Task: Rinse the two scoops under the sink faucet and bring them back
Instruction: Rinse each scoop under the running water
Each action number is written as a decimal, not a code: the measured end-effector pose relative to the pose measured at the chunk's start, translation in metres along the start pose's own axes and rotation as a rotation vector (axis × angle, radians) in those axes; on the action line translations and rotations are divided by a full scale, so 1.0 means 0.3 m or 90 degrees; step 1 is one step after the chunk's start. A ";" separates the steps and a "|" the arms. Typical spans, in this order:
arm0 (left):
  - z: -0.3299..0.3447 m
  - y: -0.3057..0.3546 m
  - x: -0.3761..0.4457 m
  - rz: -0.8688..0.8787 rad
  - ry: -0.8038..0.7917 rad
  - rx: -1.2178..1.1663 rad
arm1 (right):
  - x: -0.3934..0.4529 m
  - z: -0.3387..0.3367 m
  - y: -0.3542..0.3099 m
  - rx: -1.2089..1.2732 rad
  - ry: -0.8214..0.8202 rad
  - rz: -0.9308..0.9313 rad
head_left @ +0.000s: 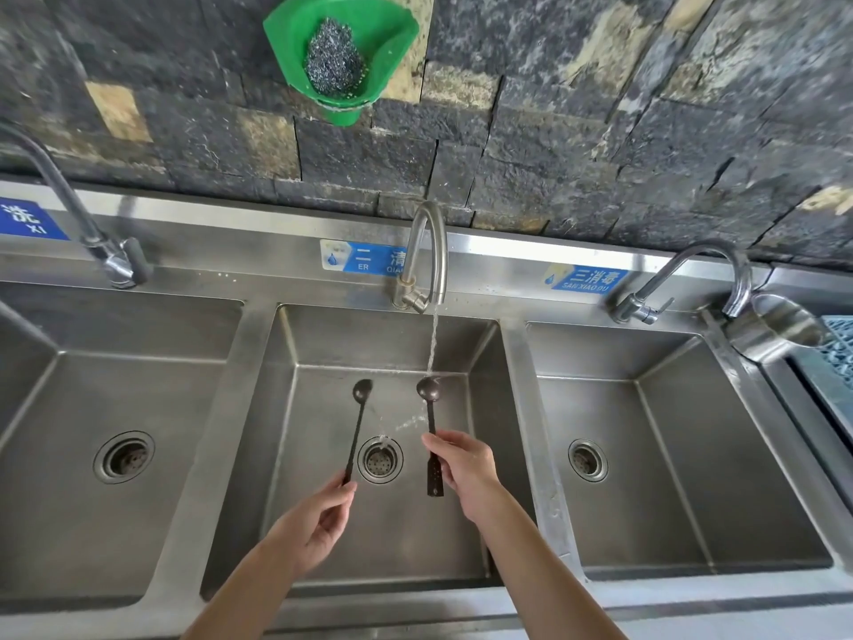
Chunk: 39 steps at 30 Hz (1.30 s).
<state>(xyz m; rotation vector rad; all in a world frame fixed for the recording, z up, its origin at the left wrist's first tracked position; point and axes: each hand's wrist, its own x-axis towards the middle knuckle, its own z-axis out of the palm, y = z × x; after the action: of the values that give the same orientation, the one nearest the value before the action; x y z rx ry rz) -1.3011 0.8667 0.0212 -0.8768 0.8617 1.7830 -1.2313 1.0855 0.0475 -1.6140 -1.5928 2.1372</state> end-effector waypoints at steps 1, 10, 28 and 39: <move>-0.005 0.001 0.003 0.023 0.017 0.021 | 0.003 0.003 -0.004 -0.002 -0.001 -0.002; 0.049 0.017 -0.013 0.223 0.150 0.355 | 0.013 -0.015 -0.032 -0.047 0.014 -0.033; 0.131 0.013 0.057 0.177 0.009 0.238 | 0.034 -0.075 -0.035 -0.005 0.039 -0.046; 0.017 -0.012 0.075 0.010 -0.066 0.021 | 0.041 -0.039 0.005 -0.003 -0.032 0.007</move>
<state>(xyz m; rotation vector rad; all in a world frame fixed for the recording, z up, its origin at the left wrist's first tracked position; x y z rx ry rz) -1.3056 0.8819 0.0040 -0.7511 0.8309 1.8056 -1.2278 1.0996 0.0386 -1.5876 -1.6075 2.1976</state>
